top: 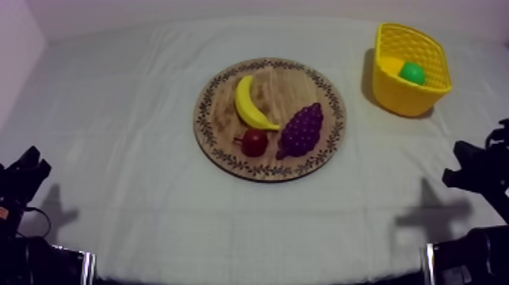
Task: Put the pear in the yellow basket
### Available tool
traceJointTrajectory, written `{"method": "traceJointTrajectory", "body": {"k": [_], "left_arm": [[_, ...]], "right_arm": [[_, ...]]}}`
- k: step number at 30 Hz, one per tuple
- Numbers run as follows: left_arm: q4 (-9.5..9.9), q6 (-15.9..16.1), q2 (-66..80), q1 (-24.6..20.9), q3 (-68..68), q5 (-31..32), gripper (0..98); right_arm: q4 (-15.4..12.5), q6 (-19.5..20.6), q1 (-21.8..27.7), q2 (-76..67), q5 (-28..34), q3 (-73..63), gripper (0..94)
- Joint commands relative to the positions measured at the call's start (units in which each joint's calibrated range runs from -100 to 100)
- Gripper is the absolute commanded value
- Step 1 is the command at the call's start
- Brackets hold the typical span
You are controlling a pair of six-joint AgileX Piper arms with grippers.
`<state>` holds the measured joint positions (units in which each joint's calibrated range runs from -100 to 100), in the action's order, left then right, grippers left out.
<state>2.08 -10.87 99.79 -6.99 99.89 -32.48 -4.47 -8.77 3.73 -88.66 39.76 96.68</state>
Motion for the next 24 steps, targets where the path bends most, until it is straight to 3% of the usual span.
{"method": "traceJointTrajectory", "body": {"k": [1, 9, 17, 24], "left_arm": [[0.00, 0.0, 0.0, 0.0, 0.0, 0.0, 0.1], [0.00, 0.0, 0.0, 0.0, 0.0, 0.0, 0.1], [0.00, 0.0, 0.0, 0.0, 0.0, 0.0, 0.1], [0.00, 0.0, 0.0, 0.0, 0.0, 0.0, 0.1]], "right_arm": [[0.7, 1.0, 0.2, -4.7, 1.1, 1.0, 0.6], [3.1, 7.0, 0.8, -6.9, -0.8, 2.9, 0.6], [3.4, -1.6, 0.7, -7.1, -1.0, 3.1, 0.6], [3.5, -3.1, 0.7, -7.1, -1.1, 3.1, 0.6]]}}
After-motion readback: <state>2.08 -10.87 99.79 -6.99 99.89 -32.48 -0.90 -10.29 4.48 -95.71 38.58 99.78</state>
